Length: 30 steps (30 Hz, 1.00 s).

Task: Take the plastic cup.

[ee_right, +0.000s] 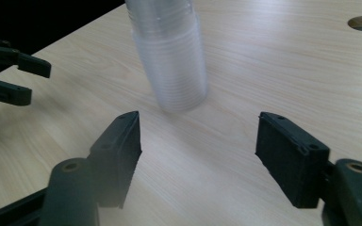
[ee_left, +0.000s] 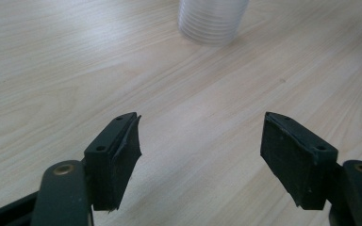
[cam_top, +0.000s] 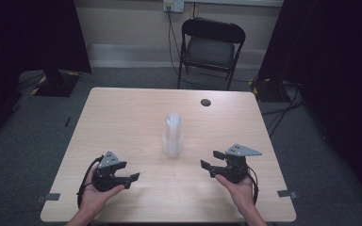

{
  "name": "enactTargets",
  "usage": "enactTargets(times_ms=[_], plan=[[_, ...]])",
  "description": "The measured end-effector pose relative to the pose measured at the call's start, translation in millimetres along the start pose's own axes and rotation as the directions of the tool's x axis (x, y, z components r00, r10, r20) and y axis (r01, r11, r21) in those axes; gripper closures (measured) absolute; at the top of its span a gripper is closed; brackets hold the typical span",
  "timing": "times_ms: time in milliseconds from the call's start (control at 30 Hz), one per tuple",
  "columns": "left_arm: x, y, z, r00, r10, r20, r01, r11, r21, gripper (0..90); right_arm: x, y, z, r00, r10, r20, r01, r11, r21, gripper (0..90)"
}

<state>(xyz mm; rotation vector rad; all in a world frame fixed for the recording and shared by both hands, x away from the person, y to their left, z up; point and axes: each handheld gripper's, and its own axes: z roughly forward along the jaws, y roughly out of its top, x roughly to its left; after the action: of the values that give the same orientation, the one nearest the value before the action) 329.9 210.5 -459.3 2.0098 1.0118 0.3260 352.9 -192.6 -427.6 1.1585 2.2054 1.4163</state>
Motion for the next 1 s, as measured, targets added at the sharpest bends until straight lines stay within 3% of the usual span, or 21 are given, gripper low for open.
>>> enactTargets(times_ms=[567,900,1000], plan=[[0.9,-1.1,0.2,0.9999,-0.012,-0.003,0.012,0.9999,0.007,28.9,14.0,40.9,18.1,0.9978,-0.061,-0.026,0.06,0.998,-0.033,25.4],[1.9,-1.7,1.9,0.9997,-0.021,-0.015,0.021,0.9997,0.014,29.1,22.6,67.9,37.1,0.9914,-0.118,-0.056,0.115,0.992,-0.05,24.5],[2.3,-0.6,-0.9,0.9997,-0.022,-0.015,0.022,0.9998,-0.004,29.2,24.6,73.3,42.1,0.9896,-0.13,-0.062,0.127,0.991,-0.05,23.2]])
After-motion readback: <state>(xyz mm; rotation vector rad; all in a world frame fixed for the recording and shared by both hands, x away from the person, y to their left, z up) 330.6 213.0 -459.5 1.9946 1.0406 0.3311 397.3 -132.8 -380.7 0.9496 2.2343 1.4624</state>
